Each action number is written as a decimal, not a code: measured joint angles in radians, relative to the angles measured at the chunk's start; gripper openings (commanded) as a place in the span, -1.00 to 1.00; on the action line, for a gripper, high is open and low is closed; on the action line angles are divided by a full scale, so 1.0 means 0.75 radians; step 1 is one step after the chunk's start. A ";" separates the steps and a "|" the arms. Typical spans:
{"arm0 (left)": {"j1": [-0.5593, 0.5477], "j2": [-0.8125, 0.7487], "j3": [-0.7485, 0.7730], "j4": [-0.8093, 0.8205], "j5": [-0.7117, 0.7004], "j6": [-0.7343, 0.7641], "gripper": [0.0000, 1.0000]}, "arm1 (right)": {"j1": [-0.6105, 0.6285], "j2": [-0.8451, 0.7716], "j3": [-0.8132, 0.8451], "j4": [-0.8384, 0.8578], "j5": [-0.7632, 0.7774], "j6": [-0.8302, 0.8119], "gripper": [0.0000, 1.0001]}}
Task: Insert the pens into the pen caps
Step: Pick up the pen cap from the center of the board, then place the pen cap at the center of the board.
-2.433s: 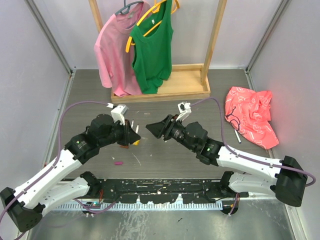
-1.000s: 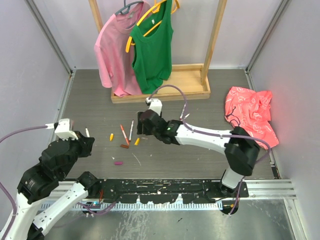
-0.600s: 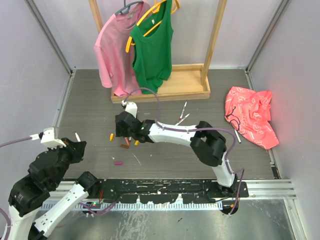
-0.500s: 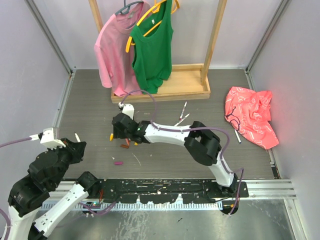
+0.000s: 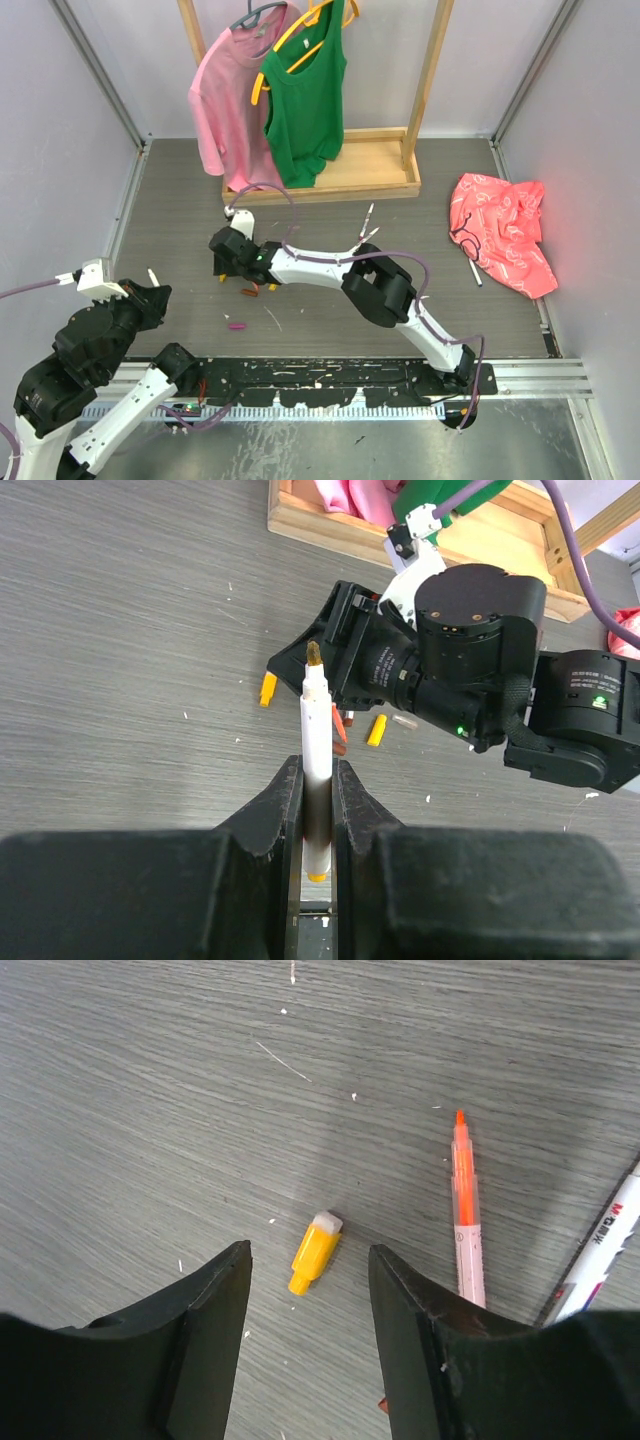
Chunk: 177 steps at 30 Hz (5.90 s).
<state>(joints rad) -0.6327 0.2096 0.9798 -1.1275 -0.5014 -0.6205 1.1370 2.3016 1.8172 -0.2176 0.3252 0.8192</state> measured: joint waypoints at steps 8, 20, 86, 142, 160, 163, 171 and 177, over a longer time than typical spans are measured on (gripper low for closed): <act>0.000 0.000 -0.001 0.001 0.002 -0.001 -1.00 | 0.001 0.106 0.122 -0.039 0.028 0.002 0.08; 0.000 -0.001 -0.001 0.001 0.007 0.001 -1.00 | 0.026 0.199 0.248 -0.150 0.075 -0.007 0.00; 0.000 -0.038 -0.021 0.005 -0.007 0.010 -1.00 | 0.075 0.239 0.356 -0.292 0.062 -0.488 -0.77; -0.013 0.691 -0.115 0.496 0.781 0.489 -1.00 | -0.019 -1.291 -1.559 -0.351 0.274 0.064 -0.82; -0.013 0.640 -0.115 0.428 0.698 0.500 -1.00 | -0.073 -1.167 -1.498 -0.354 0.138 -0.023 -0.39; -0.013 0.626 -0.115 0.428 0.695 0.500 -1.00 | -0.096 -1.147 -1.475 -0.355 0.093 -0.042 -0.33; -0.013 0.610 -0.115 0.425 0.683 0.500 -1.00 | -0.140 -1.128 -1.451 -0.360 0.012 -0.068 -0.32; -0.013 0.607 -0.115 0.419 0.672 0.500 -1.00 | -0.152 -1.122 -1.442 -0.369 -0.005 -0.076 -0.32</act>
<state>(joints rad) -0.6422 0.6647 0.8936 -0.8131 0.0029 -0.2451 1.0233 1.4605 0.7353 -0.4946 0.3214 0.7620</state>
